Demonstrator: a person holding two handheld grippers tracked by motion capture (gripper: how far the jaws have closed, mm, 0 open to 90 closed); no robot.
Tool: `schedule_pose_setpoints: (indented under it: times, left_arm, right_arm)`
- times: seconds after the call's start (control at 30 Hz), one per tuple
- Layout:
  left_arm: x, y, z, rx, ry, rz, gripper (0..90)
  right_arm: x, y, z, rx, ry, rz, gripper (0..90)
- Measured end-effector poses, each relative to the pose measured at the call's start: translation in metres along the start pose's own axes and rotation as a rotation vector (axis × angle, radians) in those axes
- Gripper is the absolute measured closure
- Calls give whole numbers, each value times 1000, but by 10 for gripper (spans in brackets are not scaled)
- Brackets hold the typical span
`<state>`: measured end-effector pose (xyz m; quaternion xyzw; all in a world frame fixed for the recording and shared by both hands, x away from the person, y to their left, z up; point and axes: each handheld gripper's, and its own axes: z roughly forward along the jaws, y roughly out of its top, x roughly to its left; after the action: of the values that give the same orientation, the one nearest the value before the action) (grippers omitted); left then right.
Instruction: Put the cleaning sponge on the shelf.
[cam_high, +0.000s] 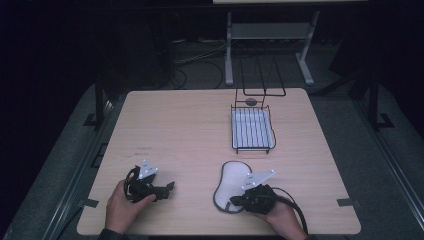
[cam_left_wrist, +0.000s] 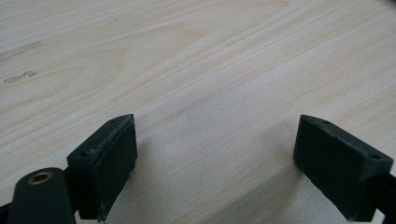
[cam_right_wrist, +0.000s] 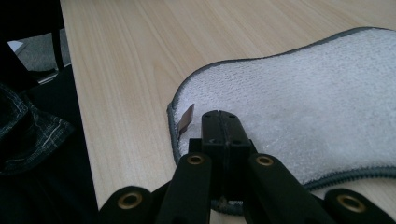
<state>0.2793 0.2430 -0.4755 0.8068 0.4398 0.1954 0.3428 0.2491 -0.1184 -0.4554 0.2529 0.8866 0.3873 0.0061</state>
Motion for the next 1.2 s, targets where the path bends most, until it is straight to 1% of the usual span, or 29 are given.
schedule_pose_setpoints:
  times: [0.37, 0.4, 0.47, 0.7, 0.97, 1.2]
  left_arm:
    - [0, 0, 0, 0, 0, 0, 127]
    - [0, 0, 0, 0, 0, 0, 127]
    - [0, 0, 0, 0, 0, 0, 127]
    - [0, 0, 0, 0, 0, 0, 127]
    - [0, 0, 0, 0, 0, 0, 127]
    - [0, 0, 0, 0, 0, 0, 127]
  right_arm:
    - [-5, -6, -9, 12, -31, 16, 899]
    - [-6, -7, -11, 13, -31, 24, 899]
    - [-7, -9, -13, 12, -36, 25, 899]
    - [-14, -15, -21, 11, -58, 52, 898]
    - [-21, -18, -27, 20, -84, 63, 899]
    - [-31, -24, -36, 22, -106, 101, 899]
